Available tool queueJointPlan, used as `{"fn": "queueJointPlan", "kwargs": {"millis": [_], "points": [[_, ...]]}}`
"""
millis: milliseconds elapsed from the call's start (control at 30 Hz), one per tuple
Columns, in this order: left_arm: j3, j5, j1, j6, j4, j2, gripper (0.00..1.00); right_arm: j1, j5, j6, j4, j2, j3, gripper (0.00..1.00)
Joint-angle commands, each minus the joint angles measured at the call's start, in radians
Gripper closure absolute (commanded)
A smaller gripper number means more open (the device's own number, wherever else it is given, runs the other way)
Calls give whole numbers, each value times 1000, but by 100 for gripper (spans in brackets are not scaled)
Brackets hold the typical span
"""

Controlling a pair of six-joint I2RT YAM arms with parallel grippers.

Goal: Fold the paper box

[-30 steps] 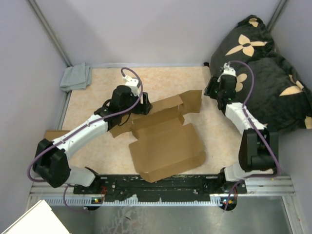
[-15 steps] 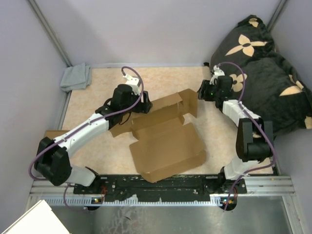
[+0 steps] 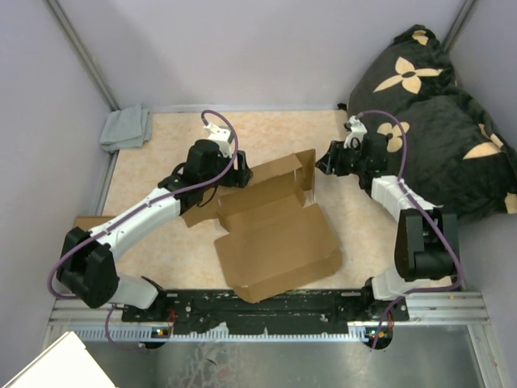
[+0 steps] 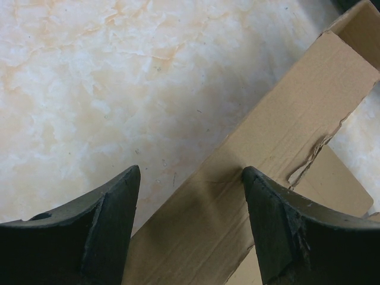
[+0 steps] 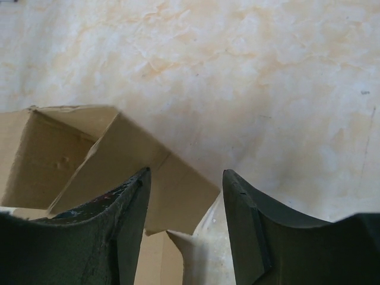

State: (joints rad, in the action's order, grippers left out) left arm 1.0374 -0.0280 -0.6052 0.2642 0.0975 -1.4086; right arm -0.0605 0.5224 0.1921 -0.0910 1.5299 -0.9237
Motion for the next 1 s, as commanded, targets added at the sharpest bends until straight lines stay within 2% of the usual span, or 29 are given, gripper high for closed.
{"fn": "queueJointPlan", "kwargs": {"millis": [0, 400, 500, 667, 800, 967], "points": [[9, 6, -5, -10, 24, -13, 24, 0, 84, 10, -94, -27, -6, 47], [13, 9, -5, -10, 25, -22, 25, 0, 148, 15, -98, -12, -11, 47], [13, 10, -5, -10, 26, -20, 25, -1, 142, 10, -103, -27, 10, 43], [13, 13, -5, -11, 28, -20, 25, 1, 29, 27, -125, -83, 49, 39], [11, 12, -5, -11, 30, -19, 25, 21, -67, 69, -156, -118, 42, 45], [11, 11, -5, -11, 30, -16, 25, 51, -136, 119, -192, -80, -14, 46]]}}
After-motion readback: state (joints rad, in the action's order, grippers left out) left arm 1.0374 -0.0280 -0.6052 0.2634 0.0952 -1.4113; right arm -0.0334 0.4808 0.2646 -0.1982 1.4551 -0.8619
